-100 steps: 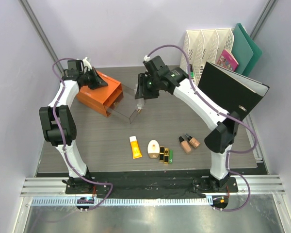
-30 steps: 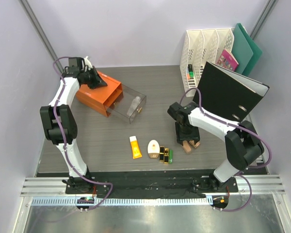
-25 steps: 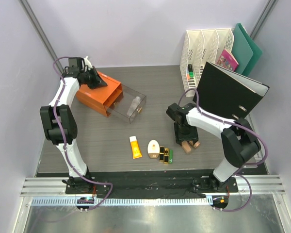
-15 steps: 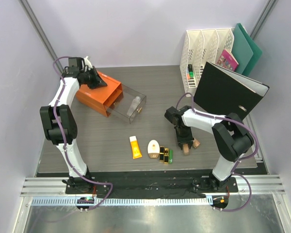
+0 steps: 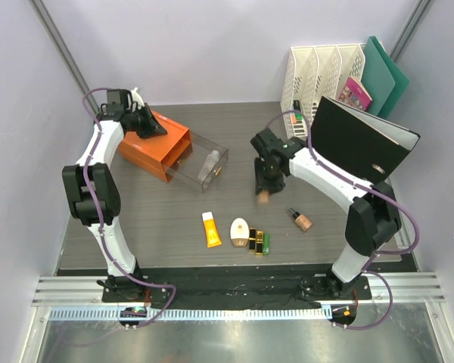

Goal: Organize the makeup

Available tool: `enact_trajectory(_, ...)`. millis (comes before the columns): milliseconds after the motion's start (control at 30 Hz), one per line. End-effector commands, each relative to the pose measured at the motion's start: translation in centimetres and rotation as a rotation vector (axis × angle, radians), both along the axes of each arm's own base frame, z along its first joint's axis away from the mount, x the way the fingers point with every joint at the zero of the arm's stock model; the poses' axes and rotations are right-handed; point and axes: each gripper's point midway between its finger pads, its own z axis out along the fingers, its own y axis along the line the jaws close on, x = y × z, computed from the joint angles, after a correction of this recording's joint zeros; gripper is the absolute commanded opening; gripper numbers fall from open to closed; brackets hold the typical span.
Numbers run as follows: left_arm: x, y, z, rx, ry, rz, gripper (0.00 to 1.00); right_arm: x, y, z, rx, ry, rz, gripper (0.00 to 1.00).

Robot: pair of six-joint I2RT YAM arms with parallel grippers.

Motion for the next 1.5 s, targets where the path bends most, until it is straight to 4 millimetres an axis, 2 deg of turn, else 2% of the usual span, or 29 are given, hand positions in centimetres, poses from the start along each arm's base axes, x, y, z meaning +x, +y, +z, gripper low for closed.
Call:
enact_trajectory(0,-11.2,3.7,-13.4,0.209,0.604,0.021,0.00,3.9,6.7,9.1,0.334,-0.174,0.065,0.01)
enact_trajectory(33,-11.1,3.7,-13.4,0.208,0.602,0.022,0.00,4.8,8.0,11.2,0.398,-0.217,0.079,0.01)
enact_trajectory(133,-11.1,3.4,-13.5,0.195,0.604,0.021,0.00,6.6,11.4,15.1,0.577,-0.283,0.083,0.01)
enact_trajectory(233,-11.1,3.4,-13.8,0.187,0.607,0.029,0.00,8.1,14.4,17.1,0.720,-0.301,0.080,0.01)
enact_trajectory(300,-11.2,3.3,-14.0,0.185,0.611,0.027,0.00,9.0,15.9,17.6,0.779,-0.301,0.080,0.01)
enact_trajectory(400,-11.4,3.5,-14.0,0.194,0.615,0.026,0.00,9.8,18.7,17.6,0.830,-0.289,0.109,0.01)
enact_trajectory(433,-11.4,3.5,-14.0,0.196,0.615,0.026,0.00,10.0,20.2,17.2,0.845,-0.275,0.131,0.01)
enact_trajectory(500,-11.4,3.5,-14.0,0.196,0.616,0.024,0.00,10.4,21.7,16.9,0.859,-0.263,0.146,0.01)
enact_trajectory(533,-11.4,3.5,-13.9,0.194,0.616,0.026,0.00,10.6,22.6,17.9,0.882,-0.276,0.163,0.01)
enact_trajectory(567,-11.4,3.4,-13.9,0.192,0.615,0.026,0.00,10.9,23.7,16.3,0.873,-0.248,0.168,0.01)
enact_trajectory(633,-11.3,3.4,-13.9,0.192,0.614,0.026,0.00,11.2,24.7,16.4,0.891,-0.244,0.173,0.01)
enact_trajectory(667,-11.4,3.4,-13.8,0.188,0.616,0.028,0.00,11.4,25.3,14.9,0.880,-0.220,0.168,0.01)
enact_trajectory(733,-11.4,3.4,-13.8,0.189,0.616,0.026,0.00,11.8,25.8,14.1,0.875,-0.211,0.161,0.01)
enact_trajectory(900,-11.5,3.3,-13.7,0.186,0.617,0.020,0.00,12.5,25.5,10.5,0.813,-0.180,0.096,0.03)
enact_trajectory(967,-11.6,3.3,-13.7,0.186,0.616,0.019,0.00,12.6,25.3,10.0,0.803,-0.174,0.078,0.06)
enact_trajectory(1100,-11.7,3.3,-13.8,0.188,0.617,0.018,0.00,13.0,24.9,9.6,0.778,-0.180,0.045,0.14)
enact_trajectory(1200,-11.7,3.3,-13.9,0.184,0.620,0.016,0.00,13.3,24.1,9.0,0.740,-0.174,-0.008,0.30)
enact_trajectory(1267,-11.8,3.3,-14.0,0.184,0.624,0.015,0.00,13.0,23.8,8.2,0.711,-0.143,-0.022,0.36)
enact_trajectory(1300,-11.7,3.2,-13.9,0.183,0.622,0.013,0.00,13.1,23.7,8.4,0.705,-0.137,-0.031,0.36)
enact_trajectory(1367,-11.7,3.3,-13.9,0.184,0.623,0.015,0.00,12.9,23.0,6.8,0.654,-0.094,-0.057,0.39)
enact_trajectory(1467,-11.6,3.3,-13.9,0.186,0.620,0.012,0.00,12.7,22.5,6.4,0.637,-0.075,-0.076,0.43)
